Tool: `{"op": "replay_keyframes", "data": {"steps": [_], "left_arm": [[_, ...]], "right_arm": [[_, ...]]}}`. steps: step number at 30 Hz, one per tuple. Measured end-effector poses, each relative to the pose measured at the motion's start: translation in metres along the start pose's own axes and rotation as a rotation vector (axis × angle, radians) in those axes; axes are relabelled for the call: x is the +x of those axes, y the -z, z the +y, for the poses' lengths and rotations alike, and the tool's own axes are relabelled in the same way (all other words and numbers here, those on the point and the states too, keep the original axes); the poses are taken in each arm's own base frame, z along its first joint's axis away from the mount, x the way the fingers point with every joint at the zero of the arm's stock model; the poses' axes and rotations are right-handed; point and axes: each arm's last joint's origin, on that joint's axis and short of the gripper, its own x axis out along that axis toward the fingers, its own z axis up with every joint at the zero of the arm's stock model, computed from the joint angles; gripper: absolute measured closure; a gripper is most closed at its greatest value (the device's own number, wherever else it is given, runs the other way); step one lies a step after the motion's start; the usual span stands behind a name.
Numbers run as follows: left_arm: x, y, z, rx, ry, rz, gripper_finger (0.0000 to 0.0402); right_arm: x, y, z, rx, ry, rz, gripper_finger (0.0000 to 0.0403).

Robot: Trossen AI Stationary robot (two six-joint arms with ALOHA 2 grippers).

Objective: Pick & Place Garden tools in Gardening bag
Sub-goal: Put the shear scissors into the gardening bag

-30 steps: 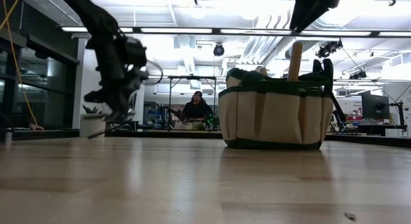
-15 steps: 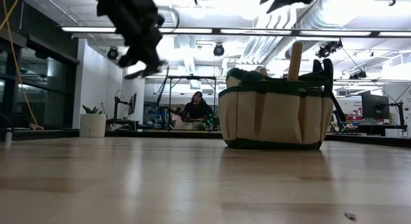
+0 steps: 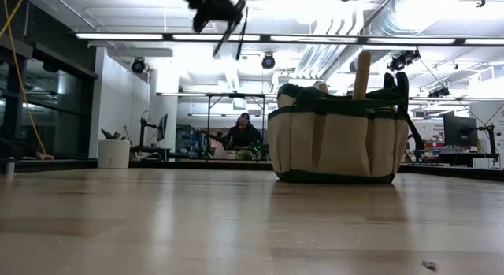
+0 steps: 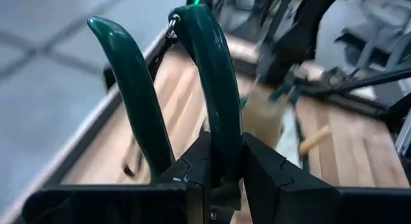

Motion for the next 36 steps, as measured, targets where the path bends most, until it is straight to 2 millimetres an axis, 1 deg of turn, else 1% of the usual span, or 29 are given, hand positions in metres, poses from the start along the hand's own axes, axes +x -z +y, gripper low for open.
{"op": "replay_keyframes", "data": {"steps": [3,6,10,16,21,25,28,31,36], "left_arm": [[0.001,-0.009,-0.012,0.077,0.034,-0.099,0.0349],[0.002,-0.016,-0.020,0.127,0.048,-0.173,0.0349],[0.002,-0.021,-0.026,0.146,0.062,-0.232,0.0349],[0.003,-0.020,-0.025,0.137,0.061,-0.221,0.0349],[0.003,-0.019,-0.026,0.130,0.097,-0.217,0.0349],[0.003,-0.019,-0.027,0.115,0.132,-0.212,0.0349],[0.002,-0.019,-0.028,0.115,0.154,-0.211,0.0349],[0.002,-0.019,-0.028,0.099,0.176,-0.208,0.0349],[0.002,-0.019,-0.029,0.098,0.188,-0.208,0.0349]], "right_arm": [[0.000,-0.004,0.003,-0.042,-0.053,-0.037,0.0202],[0.005,-0.007,0.006,-0.060,-0.099,-0.059,0.0202],[0.019,-0.006,0.009,-0.077,-0.130,-0.073,0.0202],[0.043,0.000,0.010,-0.086,-0.148,-0.063,0.0202],[0.048,0.002,0.007,-0.090,-0.088,-0.067,0.0202],[0.048,0.005,0.003,-0.163,-0.005,-0.061,0.0202],[0.049,0.007,0.001,-0.238,0.025,-0.040,0.0202],[0.055,0.010,-0.001,-0.264,0.016,-0.010,0.0202],[0.073,0.019,-0.006,-0.268,0.004,0.043,0.0202]]}}
